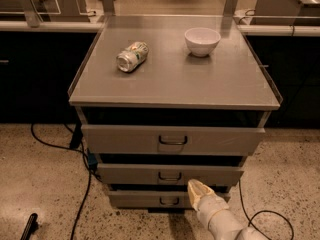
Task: Open middle drawer
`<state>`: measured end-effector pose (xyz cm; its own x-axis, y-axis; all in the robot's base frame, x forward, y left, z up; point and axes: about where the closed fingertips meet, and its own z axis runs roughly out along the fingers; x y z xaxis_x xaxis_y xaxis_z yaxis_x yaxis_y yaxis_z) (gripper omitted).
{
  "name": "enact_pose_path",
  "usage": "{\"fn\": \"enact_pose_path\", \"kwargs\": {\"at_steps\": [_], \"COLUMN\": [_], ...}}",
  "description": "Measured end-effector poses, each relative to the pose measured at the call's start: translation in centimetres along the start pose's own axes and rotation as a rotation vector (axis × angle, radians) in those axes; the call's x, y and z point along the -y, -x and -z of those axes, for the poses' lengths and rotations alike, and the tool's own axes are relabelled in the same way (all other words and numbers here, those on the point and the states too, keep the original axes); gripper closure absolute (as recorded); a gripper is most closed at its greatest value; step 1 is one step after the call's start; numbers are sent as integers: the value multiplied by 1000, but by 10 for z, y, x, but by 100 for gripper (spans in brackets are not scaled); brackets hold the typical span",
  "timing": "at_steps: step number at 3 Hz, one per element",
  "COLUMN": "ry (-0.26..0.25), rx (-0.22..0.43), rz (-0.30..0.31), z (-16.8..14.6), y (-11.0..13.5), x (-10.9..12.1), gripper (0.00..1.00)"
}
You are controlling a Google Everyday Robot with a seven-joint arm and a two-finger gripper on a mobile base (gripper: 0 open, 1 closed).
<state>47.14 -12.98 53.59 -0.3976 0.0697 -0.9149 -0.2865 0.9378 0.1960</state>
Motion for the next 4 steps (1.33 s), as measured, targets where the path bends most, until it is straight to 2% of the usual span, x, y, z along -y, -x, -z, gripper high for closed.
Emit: {"fn": "enact_pose_path", "kwargs": {"at_steps": [1, 2, 3, 4], "ry": [-42, -89, -93, -125], "rx": [-17, 26, 29, 48], "rz": [-28, -34, -34, -29], "z": [-21, -70, -72, -77], "y": [-21, -8, -7, -4], "x": [8, 32, 35, 44], "gripper": [100, 100, 100, 100]}}
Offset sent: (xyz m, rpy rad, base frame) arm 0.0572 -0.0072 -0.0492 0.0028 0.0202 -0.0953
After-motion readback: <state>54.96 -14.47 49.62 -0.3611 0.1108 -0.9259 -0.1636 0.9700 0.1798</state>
